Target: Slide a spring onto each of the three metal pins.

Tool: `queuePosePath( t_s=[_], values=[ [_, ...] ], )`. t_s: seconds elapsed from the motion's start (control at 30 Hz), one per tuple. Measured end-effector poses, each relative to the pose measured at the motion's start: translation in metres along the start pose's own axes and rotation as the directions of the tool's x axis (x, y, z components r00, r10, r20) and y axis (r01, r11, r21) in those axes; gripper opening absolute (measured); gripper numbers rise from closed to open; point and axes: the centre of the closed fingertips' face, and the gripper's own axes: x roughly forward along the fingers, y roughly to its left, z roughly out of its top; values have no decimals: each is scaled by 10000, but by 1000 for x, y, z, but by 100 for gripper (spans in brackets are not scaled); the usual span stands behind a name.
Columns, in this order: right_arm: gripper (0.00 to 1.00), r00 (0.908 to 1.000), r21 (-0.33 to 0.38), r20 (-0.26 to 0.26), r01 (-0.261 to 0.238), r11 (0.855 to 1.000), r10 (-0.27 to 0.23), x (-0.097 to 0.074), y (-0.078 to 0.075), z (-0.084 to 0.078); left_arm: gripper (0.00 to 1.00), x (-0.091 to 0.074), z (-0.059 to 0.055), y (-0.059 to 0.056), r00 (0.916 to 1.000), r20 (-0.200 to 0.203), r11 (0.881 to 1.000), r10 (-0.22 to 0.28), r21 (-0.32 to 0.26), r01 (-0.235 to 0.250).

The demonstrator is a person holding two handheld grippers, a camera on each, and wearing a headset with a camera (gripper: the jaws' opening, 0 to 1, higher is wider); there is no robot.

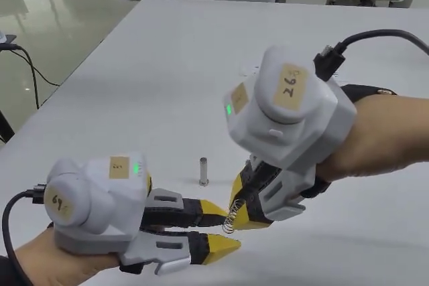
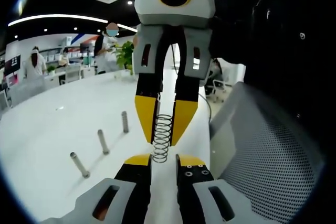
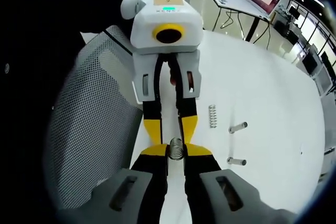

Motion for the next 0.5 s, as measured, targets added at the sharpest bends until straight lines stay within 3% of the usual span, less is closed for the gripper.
queuePosePath(
  t_s=[0.5],
  values=[
    [8,9999,320,-47,161,9994,-160,-4,-7,-11,35,-5,-4,12,9980,52,9973,627,-386,-624]
  ],
)
